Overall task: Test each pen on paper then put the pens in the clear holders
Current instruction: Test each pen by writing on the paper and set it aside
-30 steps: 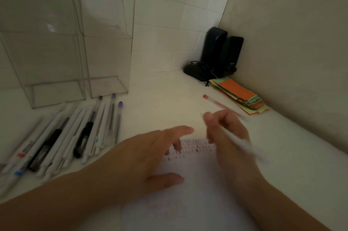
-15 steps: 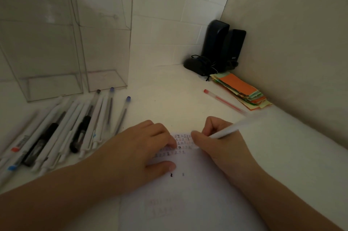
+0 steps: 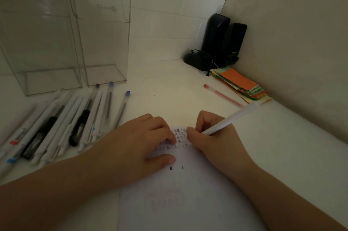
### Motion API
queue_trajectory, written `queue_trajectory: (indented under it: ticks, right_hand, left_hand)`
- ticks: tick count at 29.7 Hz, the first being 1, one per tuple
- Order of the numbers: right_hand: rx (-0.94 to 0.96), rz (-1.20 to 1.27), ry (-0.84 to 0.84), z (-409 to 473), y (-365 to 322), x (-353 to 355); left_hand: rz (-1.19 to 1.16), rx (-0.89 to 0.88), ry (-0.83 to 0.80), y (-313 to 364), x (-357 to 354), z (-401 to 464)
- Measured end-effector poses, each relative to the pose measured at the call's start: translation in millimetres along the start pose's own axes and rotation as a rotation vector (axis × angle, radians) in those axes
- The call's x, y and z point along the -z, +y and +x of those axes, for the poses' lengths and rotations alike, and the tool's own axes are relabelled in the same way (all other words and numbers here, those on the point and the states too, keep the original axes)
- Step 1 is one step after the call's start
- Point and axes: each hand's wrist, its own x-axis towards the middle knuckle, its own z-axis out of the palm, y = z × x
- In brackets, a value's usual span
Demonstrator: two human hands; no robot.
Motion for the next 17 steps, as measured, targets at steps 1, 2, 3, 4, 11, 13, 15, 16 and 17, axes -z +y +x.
queue_trajectory:
  ticks: [1,2,3,4,11,13,15,16,17]
  right_hand:
    - [0.008,-0.012,0.005,-0.3,0.4,0.0]
    - [0.013,-0.018,0.012,-0.2,0.8,0.2]
    - [0.010,-0.024,0.016,-0.1,1.1,0.7]
    - [0.003,-0.029,0.014,0.1,1.4,1.0]
    - [-0.006,-0.024,-0.009,1.2,0.9,2.1]
    - [0.000,-0.032,-0.007,0.8,1.3,2.4]
    - [-0.001,-0.049,-0.013,0.6,1.5,2.1]
    - [-0.006,-0.058,-0.019,0.9,1.4,1.7]
    - [-0.013,-0.061,-0.025,1.1,1.3,1.7]
  left_hand:
    - [0.006,0.000,-0.001,0.1,-0.1,-0.2]
    - [0.010,0.000,-0.004,0.1,-0.2,-0.1]
    - [0.013,-0.001,-0.005,0.0,-0.2,0.0]
    - [0.014,-0.003,-0.004,-0.1,-0.2,0.4]
    - [0.012,-0.002,-0.002,-0.5,0.0,0.2]
    - [0.022,-0.005,0.006,0.0,0.1,-0.1]
    - [0.028,-0.004,0.005,0.6,0.2,0.1]
    - [0.031,-0.005,0.006,1.0,0.3,0.2]
    - [0.033,-0.009,0.007,1.1,0.3,0.2]
